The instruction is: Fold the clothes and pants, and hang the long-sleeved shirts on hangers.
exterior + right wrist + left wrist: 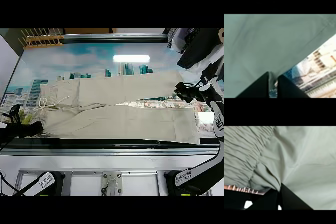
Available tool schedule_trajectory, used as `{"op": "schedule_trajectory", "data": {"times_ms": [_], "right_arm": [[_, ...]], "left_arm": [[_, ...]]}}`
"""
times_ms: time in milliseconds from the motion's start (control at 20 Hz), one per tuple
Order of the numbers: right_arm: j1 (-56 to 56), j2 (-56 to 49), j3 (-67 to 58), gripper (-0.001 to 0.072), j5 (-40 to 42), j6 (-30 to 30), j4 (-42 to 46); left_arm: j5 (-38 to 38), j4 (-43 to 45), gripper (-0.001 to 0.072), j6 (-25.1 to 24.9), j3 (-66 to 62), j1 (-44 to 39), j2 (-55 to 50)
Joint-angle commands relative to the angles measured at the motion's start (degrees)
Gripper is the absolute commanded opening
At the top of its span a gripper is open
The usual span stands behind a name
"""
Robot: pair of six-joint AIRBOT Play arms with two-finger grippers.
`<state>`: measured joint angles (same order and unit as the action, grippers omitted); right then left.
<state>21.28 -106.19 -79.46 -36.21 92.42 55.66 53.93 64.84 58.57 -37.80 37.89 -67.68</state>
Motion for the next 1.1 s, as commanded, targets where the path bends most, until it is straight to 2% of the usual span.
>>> {"op": "schedule_trajectory", "data": {"times_ms": [0, 150, 250, 450, 650, 700, 750, 800, 900, 1050], "right_arm": [[-0.6, 1.3, -0.3, 0.0006, 0.8, -0.7, 1.0], [-1.1, 7.1, 1.6, 0.0006, -5.6, 0.0, 11.6], [-1.5, 12.1, 7.1, 0.0006, -8.1, 1.7, 17.4], [-1.5, 16.3, 16.1, 0.0008, -7.3, 3.6, 17.7], [-1.4, 16.9, 17.0, 0.0021, -8.3, 6.0, 17.6], [-1.4, 17.8, 16.7, 0.0143, -9.4, 5.9, 17.7], [-1.1, 19.2, 16.2, 0.0486, -11.1, 5.9, 17.7], [-0.7, 21.1, 15.5, 0.0661, -13.6, 5.9, 17.7], [0.9, 26.7, 15.2, 0.0649, -19.7, 2.4, 18.2], [6.6, 37.0, 17.9, 0.0649, -29.8, -2.4, 24.7]], "left_arm": [[0.0, 0.1, 0.0008, -0.1, 0.0, 0.1, 0.0], [0.0, 0.2, 0.0008, -0.1, 0.0, 0.1, 0.0], [0.0, 0.2, 0.0008, -0.1, 0.0, 0.1, 0.0], [-0.1, 0.1, 0.0008, -0.1, 0.0, 0.1, 0.0], [0.0, 0.1, 0.0008, -0.1, 0.0, 0.1, 0.0], [0.0, 0.1, 0.0008, -0.1, 0.0, 0.1, 0.0], [0.0, 0.1, 0.0008, -0.1, 0.0, 0.1, 0.0], [0.0, 0.1, 0.0008, -0.1, 0.0, 0.1, 0.0], [0.1, 0.2, 0.0008, -0.1, 0.0, 0.1, 0.0], [0.2, 0.1, 0.0008, -0.1, 0.0, 0.1, -0.1]]}}
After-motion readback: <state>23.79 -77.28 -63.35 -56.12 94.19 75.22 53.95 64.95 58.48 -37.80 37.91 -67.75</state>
